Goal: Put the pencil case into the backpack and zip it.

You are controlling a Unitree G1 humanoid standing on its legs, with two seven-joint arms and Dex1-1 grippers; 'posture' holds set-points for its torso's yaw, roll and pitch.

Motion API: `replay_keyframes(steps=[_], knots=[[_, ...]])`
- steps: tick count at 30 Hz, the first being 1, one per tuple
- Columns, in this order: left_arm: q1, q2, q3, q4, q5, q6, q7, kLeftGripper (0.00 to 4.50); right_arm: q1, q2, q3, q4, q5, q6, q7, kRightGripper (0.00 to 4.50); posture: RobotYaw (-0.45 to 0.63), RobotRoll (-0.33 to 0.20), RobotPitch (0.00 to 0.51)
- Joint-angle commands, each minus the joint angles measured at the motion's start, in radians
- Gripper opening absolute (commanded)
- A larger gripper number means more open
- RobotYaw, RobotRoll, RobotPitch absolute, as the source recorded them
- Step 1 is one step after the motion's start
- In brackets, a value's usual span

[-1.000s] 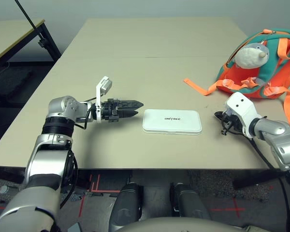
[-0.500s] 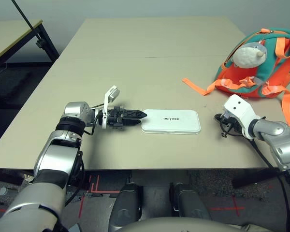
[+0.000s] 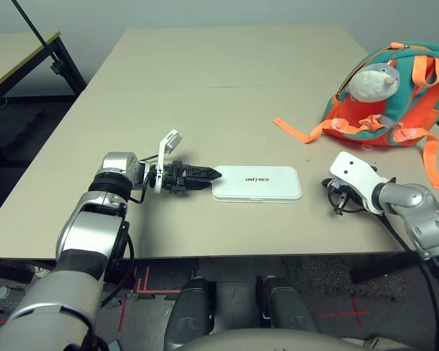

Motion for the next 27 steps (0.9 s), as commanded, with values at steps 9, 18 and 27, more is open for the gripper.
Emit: replay_keyframes(steps=[9, 18, 27], knots=[[-0.010, 0.012, 0.018, 0.035, 0.045, -0.018, -0.024, 4.50, -0.041, 0.042, 0.093, -0.080, -0.013, 0.034, 0.079, 0.02, 0.02, 0.000, 0.078], [-0.009, 0.009, 0.023, 0.033, 0.053, -0.031, -0.028, 4.50, -0.097, 0.096, 0.155, -0.093, -0.036, 0.048, 0.089, 0.02, 0.02, 0.000, 0.076], [-0.013, -0.001, 0.021, 0.038, 0.068, -0.032, -0.026, 4.50, -0.159, 0.163, 0.204, -0.129, -0.057, 0.082, 0.110, 0.02, 0.00, 0.000, 0.079]])
